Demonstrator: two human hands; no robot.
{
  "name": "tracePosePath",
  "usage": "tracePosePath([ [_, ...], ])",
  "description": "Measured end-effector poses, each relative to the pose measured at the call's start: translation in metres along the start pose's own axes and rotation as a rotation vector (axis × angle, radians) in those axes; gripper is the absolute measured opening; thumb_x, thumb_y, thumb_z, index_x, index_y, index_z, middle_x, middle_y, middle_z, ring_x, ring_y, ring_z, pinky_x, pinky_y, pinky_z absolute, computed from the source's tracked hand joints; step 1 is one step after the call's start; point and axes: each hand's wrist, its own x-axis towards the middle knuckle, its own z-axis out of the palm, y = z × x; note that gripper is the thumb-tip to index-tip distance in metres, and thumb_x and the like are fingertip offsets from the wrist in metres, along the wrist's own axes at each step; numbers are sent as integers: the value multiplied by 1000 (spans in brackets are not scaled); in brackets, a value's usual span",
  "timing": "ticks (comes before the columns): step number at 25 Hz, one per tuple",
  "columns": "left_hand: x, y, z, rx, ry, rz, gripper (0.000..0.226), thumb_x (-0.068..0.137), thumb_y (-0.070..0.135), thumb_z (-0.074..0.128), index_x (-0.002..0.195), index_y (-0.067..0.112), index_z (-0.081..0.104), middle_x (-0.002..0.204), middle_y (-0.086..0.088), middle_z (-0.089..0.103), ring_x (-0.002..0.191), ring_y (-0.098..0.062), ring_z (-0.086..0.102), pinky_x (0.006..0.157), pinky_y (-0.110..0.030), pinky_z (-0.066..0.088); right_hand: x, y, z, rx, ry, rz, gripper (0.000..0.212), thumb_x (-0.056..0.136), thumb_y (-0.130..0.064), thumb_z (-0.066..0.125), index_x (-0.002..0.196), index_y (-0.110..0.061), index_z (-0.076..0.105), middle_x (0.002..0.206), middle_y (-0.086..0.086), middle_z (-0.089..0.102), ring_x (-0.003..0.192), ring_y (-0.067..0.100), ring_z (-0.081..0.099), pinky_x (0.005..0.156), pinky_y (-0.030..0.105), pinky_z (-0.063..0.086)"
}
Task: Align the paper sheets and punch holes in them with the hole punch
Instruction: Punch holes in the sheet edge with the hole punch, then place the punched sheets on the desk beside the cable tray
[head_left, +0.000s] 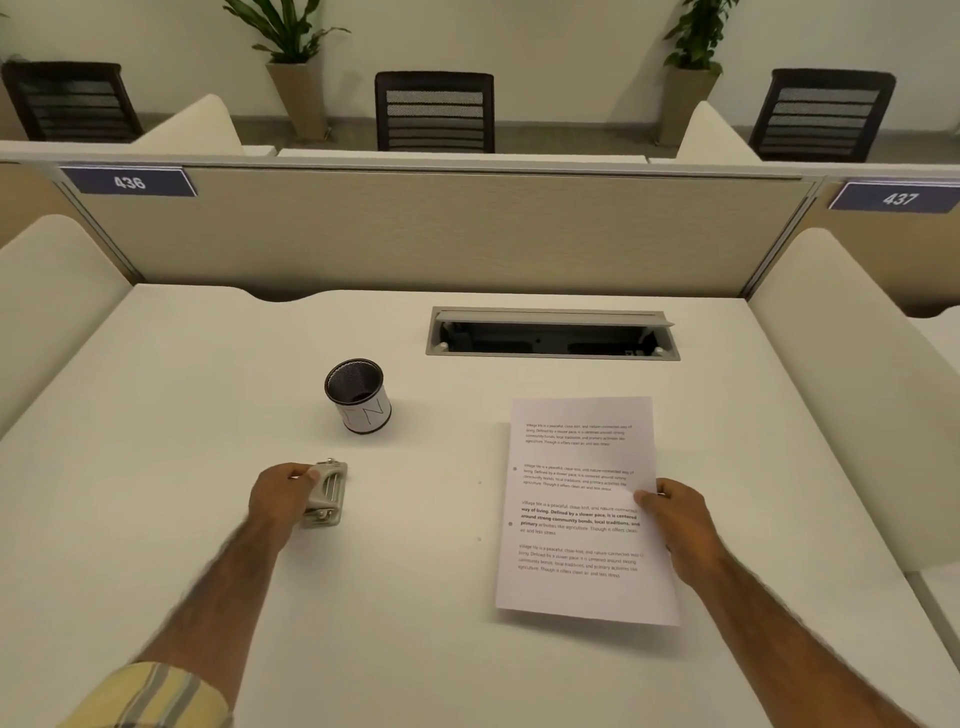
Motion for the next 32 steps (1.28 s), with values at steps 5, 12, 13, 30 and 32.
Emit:
tracePosePath([
  [5,-10,4,-5,100,28,29,25,96,17,67,117,6,71,118,-21,72,107,-41,66,92,-45,53,-8,0,2,17,33,4,14,91,-1,60,102,4,68,102,22,76,96,48,71,87,63,57],
  [12,-95,54,48,-4,110,553,28,101,14,60,128,16,65,117,-1,70,102,-19,64,82,-23,48,-16,2,-10,30,49,3,12,92,-3,60,100,-1,69,98,16,78,89,42,74,84,58,60],
  [13,-110,64,70,-97,-53,479,28,101,12,60,128,14,65,112,-1,72,95,-19,66,76,-19,46,-16,2,-14,38,50,4,12,92,-4,60,100,-2,70,98,16,78,88,41,75,82,56,61],
  [30,-203,148,270,-211,-479,22,5,95,7,66,91,8,69,103,-17,78,97,-40,74,86,-58,62,56,-20,-114,28,130,-43,7,93,-9,63,94,-8,70,95,10,77,72,21,71,50,24,50],
  [32,-196,154,286,-195,-448,21,4,95,7,67,93,3,69,104,-21,77,95,-41,74,86,-58,62,79,-23,-118,-36,180,-56,7,92,-8,63,92,-8,69,99,13,75,76,22,66,59,29,49],
])
